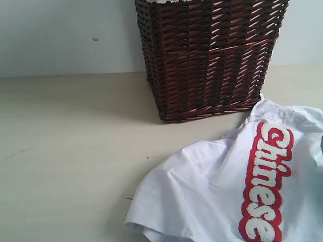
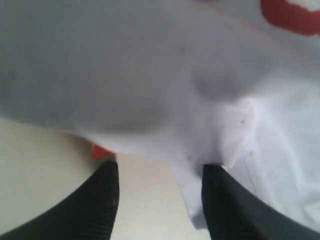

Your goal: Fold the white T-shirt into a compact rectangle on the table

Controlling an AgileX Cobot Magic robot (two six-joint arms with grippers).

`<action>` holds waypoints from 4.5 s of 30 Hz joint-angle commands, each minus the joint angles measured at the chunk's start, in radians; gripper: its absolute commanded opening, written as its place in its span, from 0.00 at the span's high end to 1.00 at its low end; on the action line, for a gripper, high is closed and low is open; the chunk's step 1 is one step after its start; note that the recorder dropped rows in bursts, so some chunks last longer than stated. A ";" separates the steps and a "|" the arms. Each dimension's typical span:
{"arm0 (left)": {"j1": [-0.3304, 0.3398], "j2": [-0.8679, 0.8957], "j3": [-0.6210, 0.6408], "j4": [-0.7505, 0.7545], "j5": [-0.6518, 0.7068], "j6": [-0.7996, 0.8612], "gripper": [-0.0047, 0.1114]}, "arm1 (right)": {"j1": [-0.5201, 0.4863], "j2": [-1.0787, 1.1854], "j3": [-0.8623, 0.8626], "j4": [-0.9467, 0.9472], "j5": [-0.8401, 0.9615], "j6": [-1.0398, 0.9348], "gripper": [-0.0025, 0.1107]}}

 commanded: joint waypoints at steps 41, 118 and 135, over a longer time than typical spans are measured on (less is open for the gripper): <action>-0.005 -0.006 -0.001 -0.003 -0.006 0.001 0.96 | 0.000 -0.121 0.105 0.113 0.715 -0.092 0.81; -0.005 -0.006 -0.001 -0.003 -0.006 0.001 0.96 | 0.279 -0.304 0.139 0.644 0.405 -0.144 0.98; -0.005 -0.006 -0.001 -0.003 -0.006 0.001 0.96 | 0.279 -0.107 0.135 0.847 0.082 -0.139 0.46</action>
